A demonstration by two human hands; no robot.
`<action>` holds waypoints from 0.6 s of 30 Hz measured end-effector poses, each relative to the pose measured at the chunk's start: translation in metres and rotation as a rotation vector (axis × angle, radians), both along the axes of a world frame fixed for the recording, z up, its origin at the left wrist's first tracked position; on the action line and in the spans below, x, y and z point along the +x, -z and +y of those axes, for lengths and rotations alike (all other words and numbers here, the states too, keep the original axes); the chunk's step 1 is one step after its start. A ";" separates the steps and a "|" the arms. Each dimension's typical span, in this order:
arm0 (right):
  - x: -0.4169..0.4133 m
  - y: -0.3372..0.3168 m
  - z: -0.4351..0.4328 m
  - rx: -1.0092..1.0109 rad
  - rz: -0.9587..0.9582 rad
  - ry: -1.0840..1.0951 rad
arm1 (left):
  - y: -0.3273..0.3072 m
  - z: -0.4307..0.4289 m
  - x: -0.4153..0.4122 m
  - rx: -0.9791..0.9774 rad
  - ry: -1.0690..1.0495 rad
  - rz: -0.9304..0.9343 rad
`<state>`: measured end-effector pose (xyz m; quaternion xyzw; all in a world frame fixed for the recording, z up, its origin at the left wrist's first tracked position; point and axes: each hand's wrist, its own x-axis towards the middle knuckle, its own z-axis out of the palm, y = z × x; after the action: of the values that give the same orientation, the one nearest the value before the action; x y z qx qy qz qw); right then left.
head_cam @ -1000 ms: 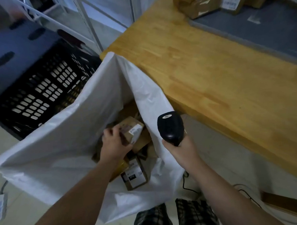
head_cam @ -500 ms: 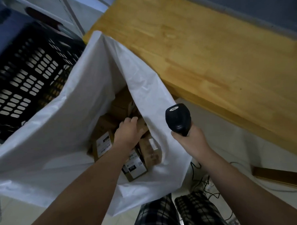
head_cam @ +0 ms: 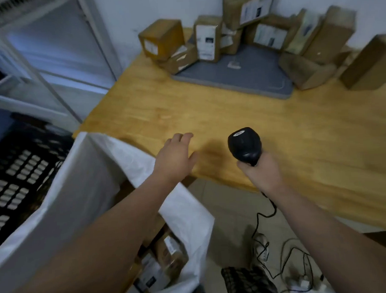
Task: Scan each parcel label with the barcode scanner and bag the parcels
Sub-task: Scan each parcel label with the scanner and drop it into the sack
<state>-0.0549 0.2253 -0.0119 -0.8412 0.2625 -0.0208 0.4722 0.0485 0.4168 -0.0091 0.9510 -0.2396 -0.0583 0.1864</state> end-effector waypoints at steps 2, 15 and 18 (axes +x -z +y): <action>0.002 -0.017 -0.034 -0.051 -0.027 0.025 | -0.018 -0.035 0.008 -0.023 0.037 -0.035; 0.026 -0.076 -0.296 -0.203 -0.135 0.295 | -0.062 -0.306 0.048 -0.095 0.180 -0.054; 0.043 -0.097 -0.349 -0.254 -0.194 0.250 | -0.068 -0.357 0.068 -0.126 0.136 0.026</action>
<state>-0.0118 -0.1241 0.0846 -0.8487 0.3137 -0.1932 0.3793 0.1167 0.0601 0.0593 0.9182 -0.3042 -0.0680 0.2446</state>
